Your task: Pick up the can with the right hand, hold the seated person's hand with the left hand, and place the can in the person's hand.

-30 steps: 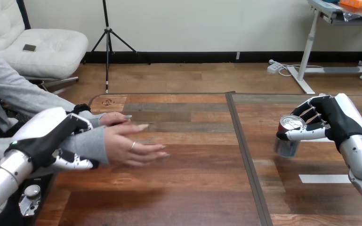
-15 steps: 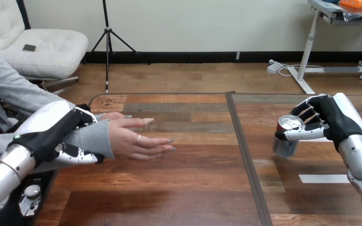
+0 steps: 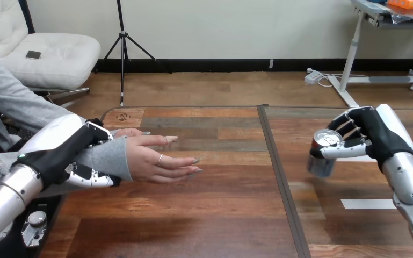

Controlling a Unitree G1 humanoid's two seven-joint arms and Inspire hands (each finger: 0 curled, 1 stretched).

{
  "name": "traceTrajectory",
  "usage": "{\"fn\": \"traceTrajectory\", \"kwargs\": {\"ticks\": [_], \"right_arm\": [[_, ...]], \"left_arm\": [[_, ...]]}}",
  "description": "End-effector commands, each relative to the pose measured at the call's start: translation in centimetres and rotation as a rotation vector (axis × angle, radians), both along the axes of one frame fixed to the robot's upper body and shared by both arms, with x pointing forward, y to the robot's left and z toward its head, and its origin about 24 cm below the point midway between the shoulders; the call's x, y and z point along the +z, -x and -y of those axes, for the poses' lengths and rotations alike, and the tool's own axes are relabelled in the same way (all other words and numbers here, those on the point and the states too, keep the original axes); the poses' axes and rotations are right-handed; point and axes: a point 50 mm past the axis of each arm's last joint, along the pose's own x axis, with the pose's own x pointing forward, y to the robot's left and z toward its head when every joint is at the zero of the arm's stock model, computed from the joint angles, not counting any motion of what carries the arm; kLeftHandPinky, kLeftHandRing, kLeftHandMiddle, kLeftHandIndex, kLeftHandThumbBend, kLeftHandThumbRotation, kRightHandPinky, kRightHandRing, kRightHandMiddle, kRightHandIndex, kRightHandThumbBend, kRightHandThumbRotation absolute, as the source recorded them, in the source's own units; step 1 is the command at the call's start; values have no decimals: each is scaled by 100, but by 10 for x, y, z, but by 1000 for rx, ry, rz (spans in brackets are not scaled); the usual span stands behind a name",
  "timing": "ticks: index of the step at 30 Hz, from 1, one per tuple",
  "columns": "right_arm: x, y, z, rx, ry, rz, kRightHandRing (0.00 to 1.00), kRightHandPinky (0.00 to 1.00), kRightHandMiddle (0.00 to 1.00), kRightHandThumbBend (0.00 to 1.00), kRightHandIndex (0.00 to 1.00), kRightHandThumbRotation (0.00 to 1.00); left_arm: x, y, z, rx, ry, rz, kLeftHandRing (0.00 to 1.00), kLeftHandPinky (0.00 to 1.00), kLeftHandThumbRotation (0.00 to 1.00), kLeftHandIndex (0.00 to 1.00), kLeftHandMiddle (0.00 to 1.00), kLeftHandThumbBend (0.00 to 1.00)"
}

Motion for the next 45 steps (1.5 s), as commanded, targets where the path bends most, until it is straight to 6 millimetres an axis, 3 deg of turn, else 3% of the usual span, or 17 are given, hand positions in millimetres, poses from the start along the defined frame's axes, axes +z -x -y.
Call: {"fn": "traceTrajectory", "kwargs": {"ticks": [1,45], "right_arm": [[46,-26,-25,83,-43,202,38,34,43,73,46,0],[79,-41,-86,310,-69,363,35,32,41,71,45,0]], "left_arm": [[56,-22,20,-66,92,241,26,21,0,41,34,44],[51,-31,43,-85,149,210,27,22,0,43,36,41]]}}
